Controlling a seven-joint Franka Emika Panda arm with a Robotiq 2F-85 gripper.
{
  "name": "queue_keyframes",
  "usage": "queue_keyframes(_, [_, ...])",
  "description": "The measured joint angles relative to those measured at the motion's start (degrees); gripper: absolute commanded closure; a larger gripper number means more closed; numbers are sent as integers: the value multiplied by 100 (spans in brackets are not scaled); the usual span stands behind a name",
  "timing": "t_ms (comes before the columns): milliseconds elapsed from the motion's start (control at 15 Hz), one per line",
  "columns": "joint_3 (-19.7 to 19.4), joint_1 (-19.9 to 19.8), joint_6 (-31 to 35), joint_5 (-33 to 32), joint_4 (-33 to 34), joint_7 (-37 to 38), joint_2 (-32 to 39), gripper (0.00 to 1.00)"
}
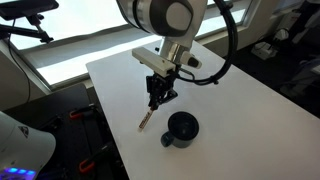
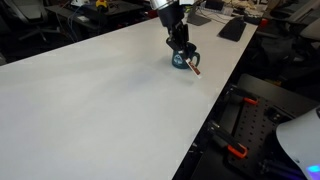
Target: Remove the marker from the cup and put it on the table
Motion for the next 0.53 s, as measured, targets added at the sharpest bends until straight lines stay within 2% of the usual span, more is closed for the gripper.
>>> queue_keyframes(533, [-9, -1, 0, -33, 409, 0, 596, 95])
